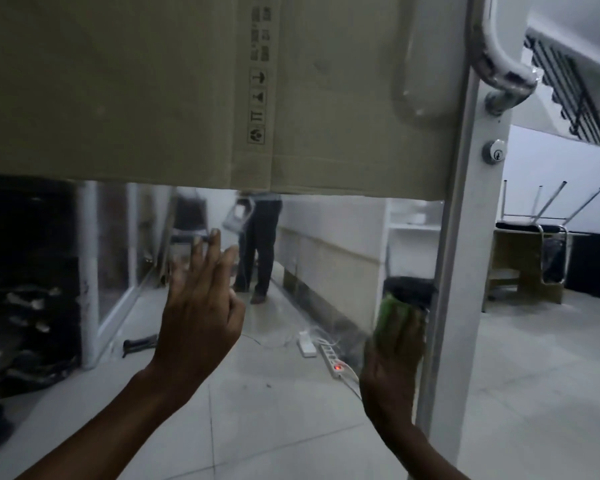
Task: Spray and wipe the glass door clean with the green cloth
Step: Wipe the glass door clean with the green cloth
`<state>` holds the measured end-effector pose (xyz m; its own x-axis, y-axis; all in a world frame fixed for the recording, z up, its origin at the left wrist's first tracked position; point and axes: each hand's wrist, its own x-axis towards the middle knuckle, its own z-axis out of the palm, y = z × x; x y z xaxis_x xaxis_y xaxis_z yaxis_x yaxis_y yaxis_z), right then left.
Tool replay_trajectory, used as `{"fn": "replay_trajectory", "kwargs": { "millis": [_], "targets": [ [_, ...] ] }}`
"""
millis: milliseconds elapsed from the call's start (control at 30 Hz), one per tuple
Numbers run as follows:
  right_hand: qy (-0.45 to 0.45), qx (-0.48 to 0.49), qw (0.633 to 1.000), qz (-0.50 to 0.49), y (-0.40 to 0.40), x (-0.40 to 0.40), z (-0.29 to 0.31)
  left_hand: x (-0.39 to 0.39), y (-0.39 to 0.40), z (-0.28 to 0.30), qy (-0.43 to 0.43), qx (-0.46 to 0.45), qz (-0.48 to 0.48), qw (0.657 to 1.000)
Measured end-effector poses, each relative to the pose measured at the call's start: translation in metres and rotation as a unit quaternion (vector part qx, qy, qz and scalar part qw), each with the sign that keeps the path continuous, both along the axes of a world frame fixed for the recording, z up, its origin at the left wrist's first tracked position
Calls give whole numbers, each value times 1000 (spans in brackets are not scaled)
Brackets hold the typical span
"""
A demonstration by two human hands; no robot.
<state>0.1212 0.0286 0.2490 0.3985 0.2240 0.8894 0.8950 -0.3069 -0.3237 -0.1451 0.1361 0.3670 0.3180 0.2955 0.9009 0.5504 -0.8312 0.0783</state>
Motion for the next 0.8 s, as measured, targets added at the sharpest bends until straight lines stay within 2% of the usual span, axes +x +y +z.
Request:
{"fn": "replay_trajectory", "kwargs": {
  "millis": [100, 167, 200, 233, 267, 333, 367, 400, 433, 500, 533, 567, 633, 700, 800],
  "targets": [
    [113, 22, 993, -4, 11, -25, -17, 3, 0, -6, 7, -42, -4, 999],
    [103, -1, 995, -7, 30, -57, -21, 1, 1, -7, 5, -65, -18, 998],
    [61, -35, 997, 9, 39, -75, -21, -2, 0, -6, 1, -69, -26, 997],
    [-18, -84, 996, 38, 46, -89, -21, -7, 0, -5, -5, -70, -32, 997],
    [-137, -128, 980, 69, 53, -97, -15, -14, 0, -3, -11, -69, -33, 997],
    [-348, -183, 911, 126, 60, -95, 25, -30, 2, -1, -24, -63, -22, 997],
    [-398, -182, 890, 129, 65, -93, 56, -39, 4, -1, -32, -62, -11, 997],
    [-403, -157, 894, 114, 70, -91, 90, -47, 7, 0, -40, -62, -2, 997],
    [-372, -118, 916, 91, 75, -92, 125, -54, 12, -1, -49, -63, 7, 997],
    [-249, -48, 966, 49, 86, -101, 185, -64, 18, -3, -64, -74, 18, 995],
    [-195, -26, 979, 42, 91, -112, 204, -69, 20, -4, -70, -79, 19, 994],
    [-166, -15, 985, 39, 98, -124, 215, -72, 21, -5, -74, -82, 19, 994],
    [-190, -36, 980, 49, 109, -147, 213, -83, 24, -7, -77, -84, 24, 993],
    [-317, -107, 940, 72, 117, -160, 183, -97, 30, -7, -80, -78, 31, 993],
    [-520, -243, 811, 113, 113, -148, 122, -113, 35, -10, -68, -96, 33, 993]
  ]
}}
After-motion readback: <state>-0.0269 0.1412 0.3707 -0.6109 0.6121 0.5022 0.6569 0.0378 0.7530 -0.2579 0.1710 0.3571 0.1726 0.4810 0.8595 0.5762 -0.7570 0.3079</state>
